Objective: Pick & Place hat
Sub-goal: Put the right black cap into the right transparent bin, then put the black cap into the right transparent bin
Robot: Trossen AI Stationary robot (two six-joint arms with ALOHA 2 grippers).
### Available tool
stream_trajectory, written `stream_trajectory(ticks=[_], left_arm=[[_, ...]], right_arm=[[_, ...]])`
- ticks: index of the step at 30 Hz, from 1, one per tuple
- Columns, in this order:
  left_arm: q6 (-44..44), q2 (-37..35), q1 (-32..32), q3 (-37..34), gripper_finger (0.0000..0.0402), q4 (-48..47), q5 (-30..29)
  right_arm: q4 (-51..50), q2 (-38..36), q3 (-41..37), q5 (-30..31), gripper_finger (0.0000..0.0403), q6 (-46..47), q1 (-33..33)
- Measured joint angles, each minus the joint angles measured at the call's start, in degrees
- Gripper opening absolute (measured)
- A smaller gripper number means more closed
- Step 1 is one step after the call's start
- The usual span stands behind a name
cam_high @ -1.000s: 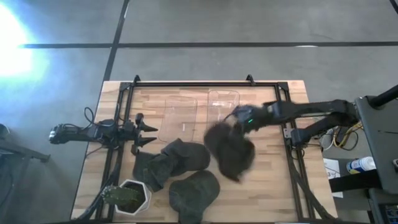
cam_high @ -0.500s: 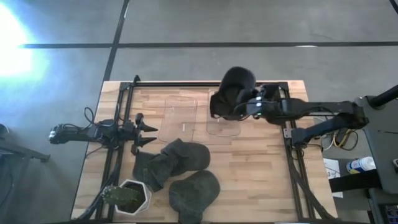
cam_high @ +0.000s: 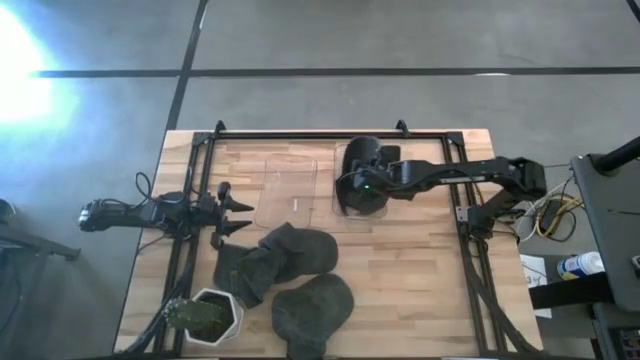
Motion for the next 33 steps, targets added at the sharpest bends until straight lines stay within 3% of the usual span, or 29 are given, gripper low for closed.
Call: stream_trajectory(ticks=[8,13,16,20,24,26,33], left_arm=[[0.00,0.00,0.00,0.00,0.0181,0.00,-0.01],[0.00,0.00,0.00,0.00,0.0181,0.00,0.00],[0.00,0.00,0.02,0.00,0.0181,0.00,-0.01],[0.00,0.00,0.00,0.00,0.0181,0.00,0.01],[0.00,-0.02,0.00,0.00,0.0181,0.00,0.01],[0.00,-0.02,0.00,0.00,0.0181,0.00,0.01],[0.00,0.00,0.00,0.00,0.0181,0.00,-0.01]], right_arm=[[-0.25,2.65,3.65,-4.80,0.0150,-10.98,0.35],[-0.14,-1.06,7.58,-5.54,0.0196,-25.74,1.08],[-0.14,-3.91,10.55,-10.15,0.0209,-37.47,1.50],[-0.51,-7.73,13.51,-22.50,0.0214,-48.60,2.93],[-0.52,-10.35,13.36,-43.19,0.0215,-47.07,3.48],[-0.79,-10.46,11.58,-49.67,0.0215,-43.90,4.33],[0.87,-7.62,3.49,-52.15,0.0215,-40.46,10.90]])
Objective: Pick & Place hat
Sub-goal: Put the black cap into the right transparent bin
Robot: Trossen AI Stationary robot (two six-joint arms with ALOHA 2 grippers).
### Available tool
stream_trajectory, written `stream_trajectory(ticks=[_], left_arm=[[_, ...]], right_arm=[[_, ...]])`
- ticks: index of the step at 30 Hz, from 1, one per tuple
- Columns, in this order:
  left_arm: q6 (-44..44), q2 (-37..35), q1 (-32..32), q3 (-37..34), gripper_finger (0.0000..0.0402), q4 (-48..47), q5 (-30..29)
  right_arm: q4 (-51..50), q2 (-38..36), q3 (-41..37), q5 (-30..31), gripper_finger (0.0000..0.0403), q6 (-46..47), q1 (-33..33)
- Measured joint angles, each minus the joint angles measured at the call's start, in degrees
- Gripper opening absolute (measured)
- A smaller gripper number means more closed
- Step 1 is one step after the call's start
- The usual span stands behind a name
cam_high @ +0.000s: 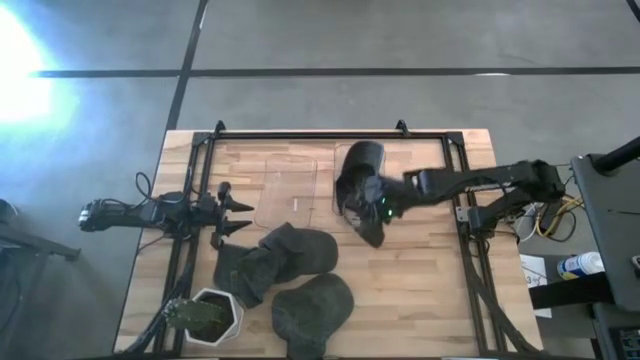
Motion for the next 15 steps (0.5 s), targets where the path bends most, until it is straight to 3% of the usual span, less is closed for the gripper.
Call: stream_trajectory(ticks=[7,15], left_arm=[[0.00,-0.02,0.00,0.00,0.0181,0.00,0.01],[0.00,-0.02,0.00,0.00,0.0181,0.00,0.02]], right_arm=[[10.32,3.49,-6.51,-1.68,0.0215,1.69,4.31],[25.56,9.39,-11.09,-4.38,0.0215,5.18,4.66]])
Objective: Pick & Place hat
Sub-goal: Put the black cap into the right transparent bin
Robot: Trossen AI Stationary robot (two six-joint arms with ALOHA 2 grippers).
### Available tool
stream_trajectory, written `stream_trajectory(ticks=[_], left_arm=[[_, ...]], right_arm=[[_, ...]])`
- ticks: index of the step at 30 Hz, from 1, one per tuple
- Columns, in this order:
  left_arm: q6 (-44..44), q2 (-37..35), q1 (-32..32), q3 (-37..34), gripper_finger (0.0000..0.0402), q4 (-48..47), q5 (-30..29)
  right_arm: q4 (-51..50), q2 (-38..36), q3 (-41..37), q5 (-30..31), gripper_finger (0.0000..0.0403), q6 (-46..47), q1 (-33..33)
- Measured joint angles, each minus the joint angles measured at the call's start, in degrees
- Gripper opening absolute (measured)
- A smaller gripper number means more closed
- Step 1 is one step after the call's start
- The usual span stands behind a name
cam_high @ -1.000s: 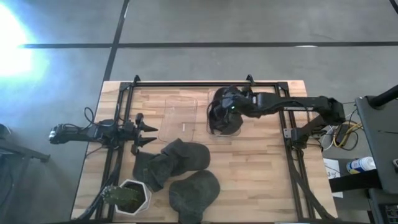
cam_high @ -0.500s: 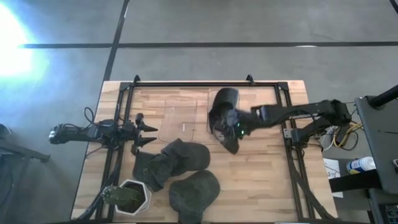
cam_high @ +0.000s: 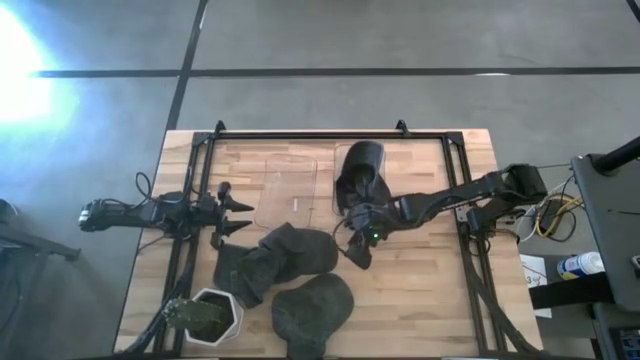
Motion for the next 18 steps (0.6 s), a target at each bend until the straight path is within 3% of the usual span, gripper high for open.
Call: stream_trajectory(ticks=[10,18], left_arm=[[0.00,0.02,0.00,0.00,0.0181,0.01,-0.01],[0.00,0.02,0.00,0.00,0.0181,0.00,0.00]], right_arm=[[10.47,7.14,0.19,0.03,0.0215,0.09,-0.03],[11.04,10.16,3.93,1.60,0.0214,-1.05,-0.01]])
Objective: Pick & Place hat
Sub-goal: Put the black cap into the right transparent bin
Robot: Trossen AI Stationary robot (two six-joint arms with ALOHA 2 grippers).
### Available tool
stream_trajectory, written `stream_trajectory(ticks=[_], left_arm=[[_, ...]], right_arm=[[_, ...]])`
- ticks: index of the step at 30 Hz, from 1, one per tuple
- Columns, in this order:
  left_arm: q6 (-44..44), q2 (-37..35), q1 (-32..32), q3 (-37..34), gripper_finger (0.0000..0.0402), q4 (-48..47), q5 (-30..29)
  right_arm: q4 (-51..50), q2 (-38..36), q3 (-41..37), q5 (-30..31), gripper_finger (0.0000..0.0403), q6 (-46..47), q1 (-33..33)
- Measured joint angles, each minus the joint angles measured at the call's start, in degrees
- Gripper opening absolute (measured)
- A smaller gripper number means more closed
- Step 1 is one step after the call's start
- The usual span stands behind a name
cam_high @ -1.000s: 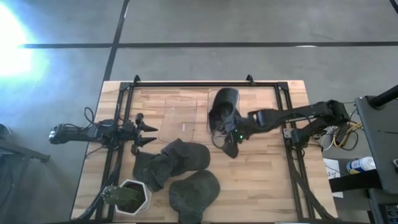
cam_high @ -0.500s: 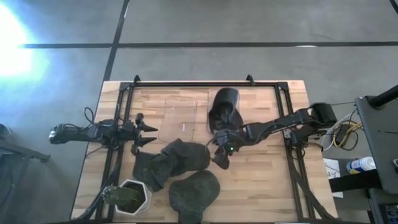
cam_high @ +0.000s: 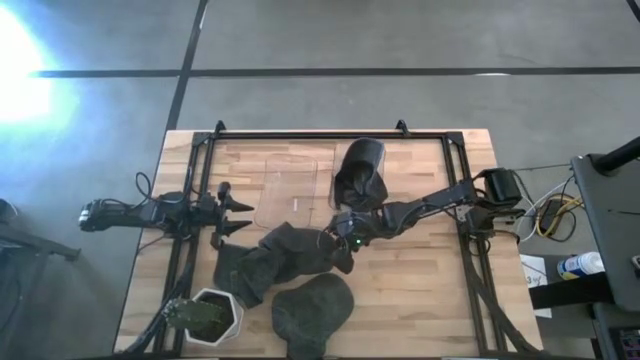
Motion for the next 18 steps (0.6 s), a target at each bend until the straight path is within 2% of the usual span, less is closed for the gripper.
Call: stream_trajectory(ticks=[3,5,12,18], left_arm=[[0.00,-0.02,0.00,0.00,0.0181,0.00,0.00],[0.00,0.00,0.00,0.00,0.0181,0.00,-0.02],[0.00,-0.01,0.00,0.00,0.0181,0.00,-0.01],[0.00,0.00,0.00,0.00,0.0181,0.00,0.00]], right_arm=[[0.28,0.00,1.43,0.01,0.0201,-1.28,0.00],[-0.08,0.00,1.82,-0.03,0.0177,-2.18,-0.06],[-0.04,-0.29,1.75,-0.65,0.0033,-3.33,-0.20],[-6.12,-5.17,2.32,3.48,0.0016,-5.87,-0.26]])
